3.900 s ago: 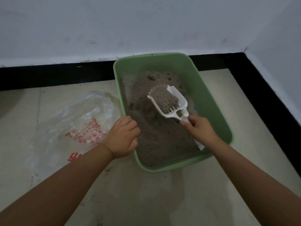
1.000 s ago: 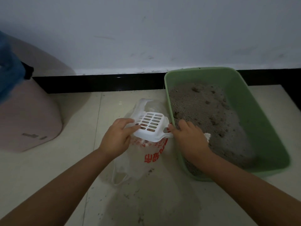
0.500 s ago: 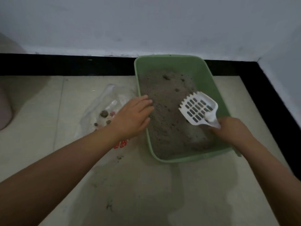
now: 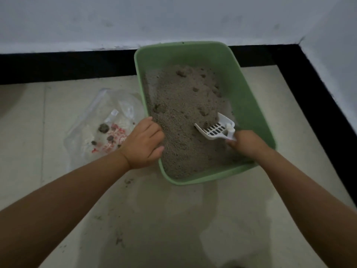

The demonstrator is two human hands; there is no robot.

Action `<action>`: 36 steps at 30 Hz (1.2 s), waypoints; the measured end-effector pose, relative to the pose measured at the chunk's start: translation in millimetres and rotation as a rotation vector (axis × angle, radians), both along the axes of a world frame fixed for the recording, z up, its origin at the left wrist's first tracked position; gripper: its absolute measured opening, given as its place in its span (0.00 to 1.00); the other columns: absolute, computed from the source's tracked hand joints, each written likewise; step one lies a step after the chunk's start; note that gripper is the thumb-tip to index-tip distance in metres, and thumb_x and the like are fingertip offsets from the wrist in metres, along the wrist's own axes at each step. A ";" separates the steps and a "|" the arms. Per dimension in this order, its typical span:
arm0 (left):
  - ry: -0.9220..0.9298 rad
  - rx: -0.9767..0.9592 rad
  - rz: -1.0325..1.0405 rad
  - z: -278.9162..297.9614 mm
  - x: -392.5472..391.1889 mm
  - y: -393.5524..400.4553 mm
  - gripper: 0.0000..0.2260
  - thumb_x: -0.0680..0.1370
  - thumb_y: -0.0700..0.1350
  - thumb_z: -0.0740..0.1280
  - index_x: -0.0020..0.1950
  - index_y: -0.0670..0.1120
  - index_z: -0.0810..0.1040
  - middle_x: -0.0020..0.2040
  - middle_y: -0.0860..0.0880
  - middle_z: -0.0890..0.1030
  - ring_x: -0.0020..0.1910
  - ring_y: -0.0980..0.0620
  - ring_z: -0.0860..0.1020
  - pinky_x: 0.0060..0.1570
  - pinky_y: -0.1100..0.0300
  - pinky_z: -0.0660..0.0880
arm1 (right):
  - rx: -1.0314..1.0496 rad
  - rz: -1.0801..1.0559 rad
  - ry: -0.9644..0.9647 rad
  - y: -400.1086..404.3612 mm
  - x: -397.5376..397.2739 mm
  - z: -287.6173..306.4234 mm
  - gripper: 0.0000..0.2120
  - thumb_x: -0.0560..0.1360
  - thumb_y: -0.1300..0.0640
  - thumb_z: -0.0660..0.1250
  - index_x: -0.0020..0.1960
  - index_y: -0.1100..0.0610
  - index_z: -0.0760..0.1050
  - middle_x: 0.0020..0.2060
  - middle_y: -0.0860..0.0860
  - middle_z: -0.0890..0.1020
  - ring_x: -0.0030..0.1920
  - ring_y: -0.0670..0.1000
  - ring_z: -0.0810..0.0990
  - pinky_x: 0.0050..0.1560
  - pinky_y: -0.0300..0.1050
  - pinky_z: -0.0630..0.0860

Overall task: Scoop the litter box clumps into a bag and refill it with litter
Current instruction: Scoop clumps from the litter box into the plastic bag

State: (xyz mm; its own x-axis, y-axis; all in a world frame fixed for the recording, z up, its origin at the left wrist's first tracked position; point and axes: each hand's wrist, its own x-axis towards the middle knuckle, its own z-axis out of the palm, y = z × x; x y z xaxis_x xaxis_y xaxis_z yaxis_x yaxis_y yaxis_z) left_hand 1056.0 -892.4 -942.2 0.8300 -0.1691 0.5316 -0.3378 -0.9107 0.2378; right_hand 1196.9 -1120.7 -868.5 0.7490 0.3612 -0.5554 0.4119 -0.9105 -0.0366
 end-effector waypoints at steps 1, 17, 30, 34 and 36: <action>-0.009 -0.009 -0.005 -0.8 0.9 -0.4 0.05 0.72 0.45 0.55 0.39 0.44 0.63 0.32 0.41 0.72 0.37 0.46 0.63 0.56 0.51 0.63 | 0.008 0.005 -0.004 3.8 2.6 -4.5 0.16 0.80 0.52 0.57 0.36 0.58 0.71 0.38 0.61 0.74 0.39 0.57 0.73 0.37 0.42 0.63; 0.011 0.024 0.056 -0.6 5.3 -2.6 0.12 0.67 0.45 0.55 0.31 0.38 0.72 0.30 0.42 0.72 0.37 0.47 0.62 0.52 0.52 0.64 | 0.412 -0.135 -0.131 17.9 5.8 -21.3 0.15 0.77 0.55 0.62 0.55 0.68 0.74 0.50 0.65 0.80 0.51 0.61 0.78 0.43 0.46 0.67; 0.039 0.079 0.088 3.0 2.8 -4.8 0.10 0.66 0.45 0.57 0.30 0.41 0.72 0.29 0.43 0.72 0.37 0.47 0.62 0.52 0.53 0.63 | 0.480 -0.171 -0.073 28.8 -17.7 -10.6 0.12 0.78 0.54 0.62 0.52 0.64 0.74 0.38 0.53 0.72 0.41 0.51 0.72 0.32 0.41 0.60; 0.061 0.076 0.100 5.5 2.8 -4.7 0.10 0.66 0.45 0.57 0.30 0.41 0.72 0.29 0.43 0.72 0.37 0.48 0.62 0.52 0.53 0.64 | 0.464 -0.152 -0.063 31.4 -18.8 -11.0 0.13 0.78 0.54 0.61 0.53 0.63 0.74 0.38 0.57 0.77 0.44 0.55 0.75 0.30 0.39 0.61; 0.074 0.070 0.108 6.7 2.5 -5.2 0.10 0.66 0.45 0.56 0.30 0.41 0.73 0.29 0.43 0.72 0.37 0.47 0.62 0.52 0.53 0.64 | 0.436 -0.181 -0.116 30.7 -15.6 -11.5 0.16 0.78 0.54 0.61 0.58 0.66 0.73 0.50 0.62 0.80 0.52 0.59 0.77 0.40 0.44 0.65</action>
